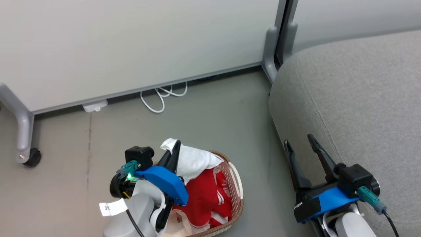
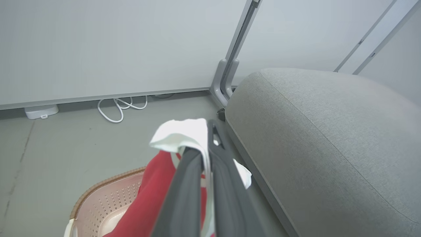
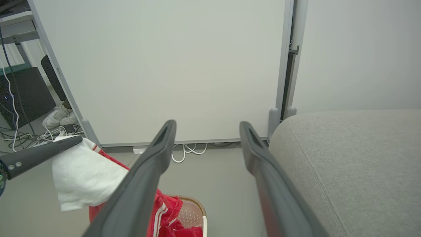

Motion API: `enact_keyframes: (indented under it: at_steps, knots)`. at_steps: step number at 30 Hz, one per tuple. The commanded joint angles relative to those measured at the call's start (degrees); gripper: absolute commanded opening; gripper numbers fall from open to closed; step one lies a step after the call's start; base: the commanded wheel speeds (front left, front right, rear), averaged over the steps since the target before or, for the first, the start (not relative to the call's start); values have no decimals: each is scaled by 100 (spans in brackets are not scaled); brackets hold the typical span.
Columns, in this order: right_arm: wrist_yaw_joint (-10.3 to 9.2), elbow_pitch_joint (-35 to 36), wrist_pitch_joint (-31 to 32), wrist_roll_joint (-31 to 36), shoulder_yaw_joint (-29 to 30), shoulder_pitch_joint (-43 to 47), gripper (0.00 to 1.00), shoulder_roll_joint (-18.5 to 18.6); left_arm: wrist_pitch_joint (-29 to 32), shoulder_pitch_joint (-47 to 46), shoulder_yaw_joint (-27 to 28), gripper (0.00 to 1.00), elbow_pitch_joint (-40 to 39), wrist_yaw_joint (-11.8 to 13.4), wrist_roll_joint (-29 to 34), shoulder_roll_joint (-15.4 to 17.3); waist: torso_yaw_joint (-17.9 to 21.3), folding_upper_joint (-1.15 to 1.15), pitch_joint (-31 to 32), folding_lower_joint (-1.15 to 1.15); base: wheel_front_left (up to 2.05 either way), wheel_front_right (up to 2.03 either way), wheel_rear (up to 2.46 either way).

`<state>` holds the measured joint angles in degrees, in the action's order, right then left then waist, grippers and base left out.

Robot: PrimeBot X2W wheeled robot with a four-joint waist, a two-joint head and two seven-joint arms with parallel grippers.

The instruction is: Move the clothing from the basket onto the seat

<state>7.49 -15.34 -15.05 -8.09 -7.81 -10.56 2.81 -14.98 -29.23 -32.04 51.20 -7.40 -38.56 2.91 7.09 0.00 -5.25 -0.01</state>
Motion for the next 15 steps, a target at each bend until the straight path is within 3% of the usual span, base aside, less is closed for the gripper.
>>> enact_keyframes:
  at_steps: [1,9,15]
  knots:
    - [1,-28,-20,52,0,112,100,14,-28,-114,-93,0,-82,-12,-80,-1,-121,0,242,1,0,0,0]
    - [1,-95,-20,104,-63,310,100,13,-29,-572,-519,0,-525,59,-365,-2,-156,0,512,1,0,0,0]
    - [1,-110,-1,97,-167,340,100,13,-22,-944,-866,0,-886,247,-680,-1,-161,0,602,1,0,0,0]
